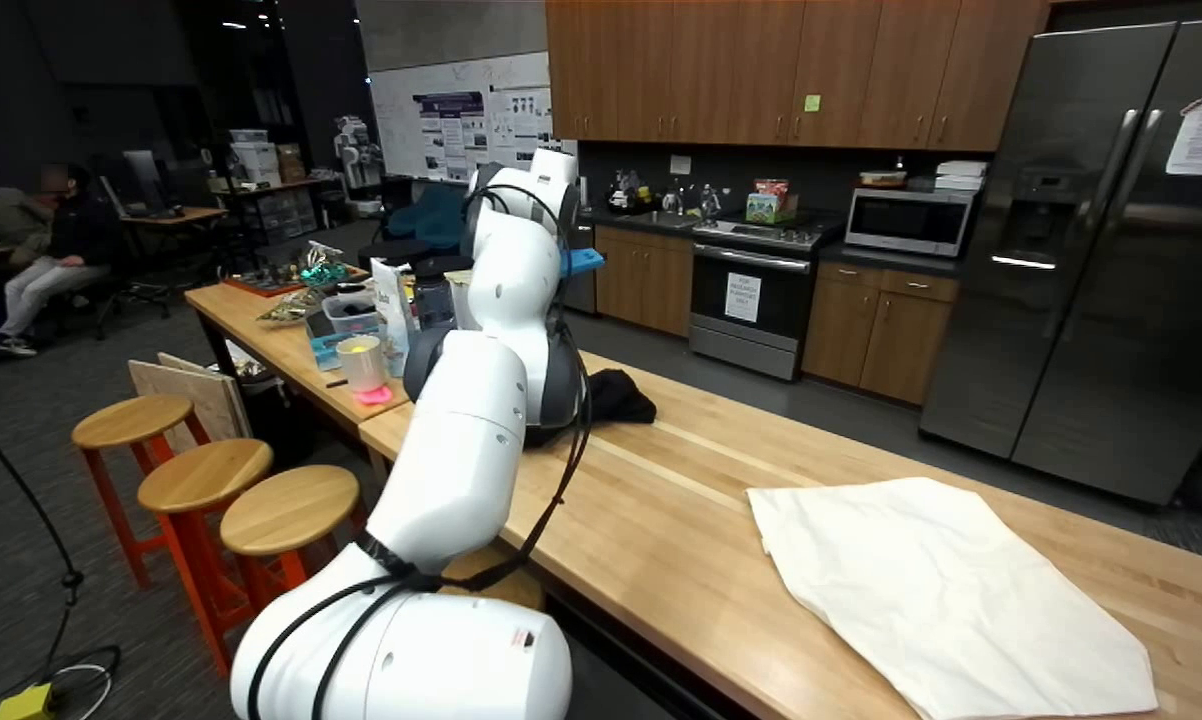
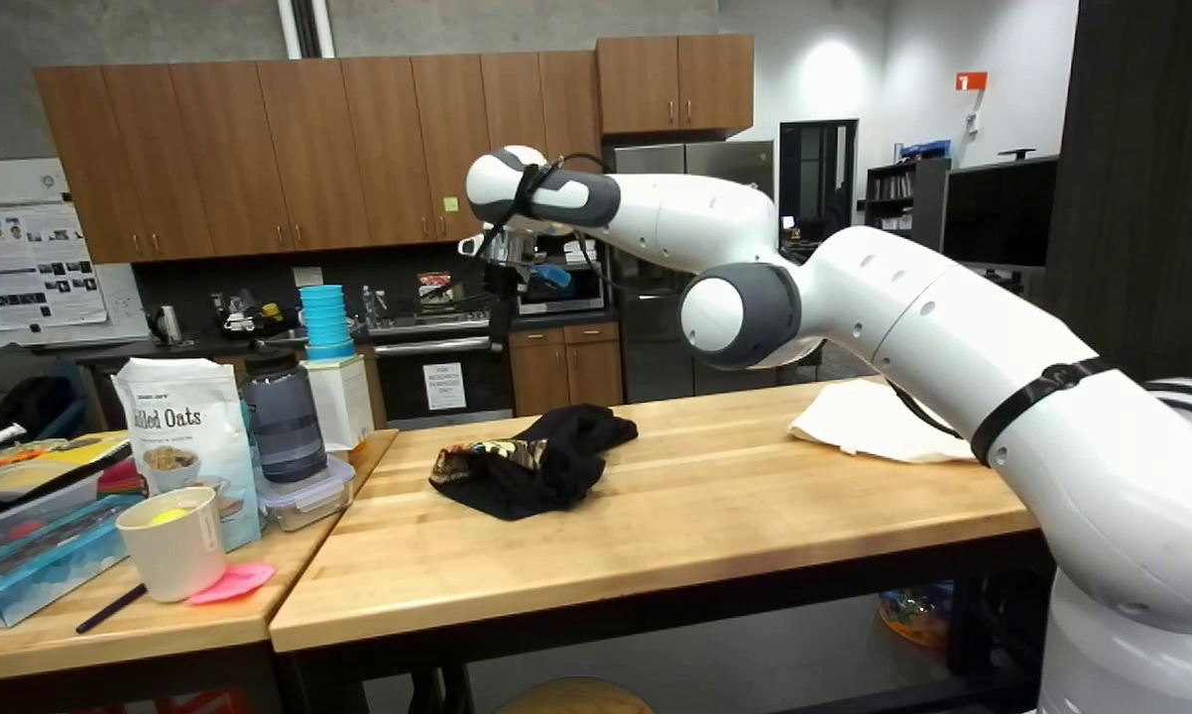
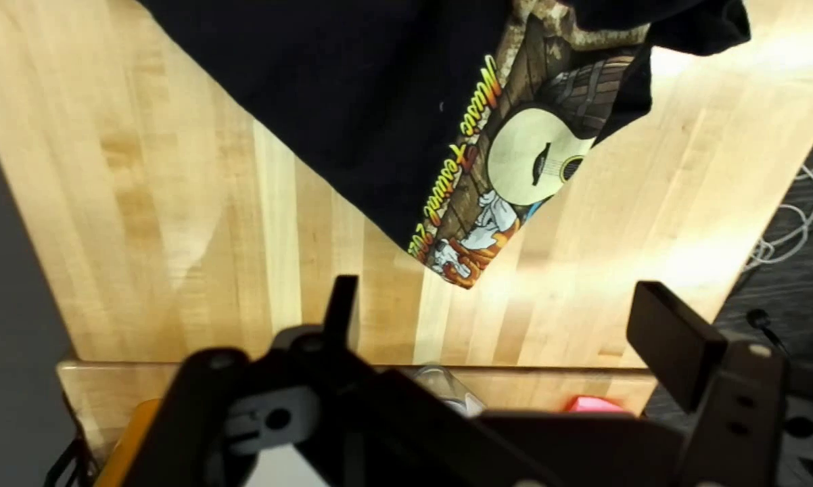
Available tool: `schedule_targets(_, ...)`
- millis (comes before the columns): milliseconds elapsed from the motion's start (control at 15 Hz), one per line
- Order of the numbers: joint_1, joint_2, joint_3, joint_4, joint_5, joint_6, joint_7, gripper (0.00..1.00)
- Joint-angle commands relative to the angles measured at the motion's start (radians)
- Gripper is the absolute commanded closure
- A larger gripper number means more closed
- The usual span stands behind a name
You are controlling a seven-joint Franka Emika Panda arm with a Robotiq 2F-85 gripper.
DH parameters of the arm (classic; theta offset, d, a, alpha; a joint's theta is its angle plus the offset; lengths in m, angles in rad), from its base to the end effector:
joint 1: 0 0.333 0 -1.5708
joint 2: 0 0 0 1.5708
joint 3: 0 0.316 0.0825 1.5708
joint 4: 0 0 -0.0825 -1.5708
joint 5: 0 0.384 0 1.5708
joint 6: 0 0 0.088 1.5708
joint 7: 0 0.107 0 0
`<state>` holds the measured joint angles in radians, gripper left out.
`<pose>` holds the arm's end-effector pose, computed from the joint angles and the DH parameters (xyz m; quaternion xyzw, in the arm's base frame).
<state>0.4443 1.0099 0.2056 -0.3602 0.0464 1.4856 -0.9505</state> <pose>0.6665 0.3852 0.4984 -0.7254 -0.6766 -0.0829 0.0950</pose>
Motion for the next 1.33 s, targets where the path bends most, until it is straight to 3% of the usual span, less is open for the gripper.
schedule_targets(0,0.049,-0.039,-0.068,-0.012,-0.081,0.049,0.019,0.0)
schedule_targets(600,0.129,-0.062,-0.186,-0.02,-0.245,0.147,0.167,0.0)
schedule_targets(1267,0.173,-0.082,-0.29,-0.033,-0.37,0.054,0.474,0.0)
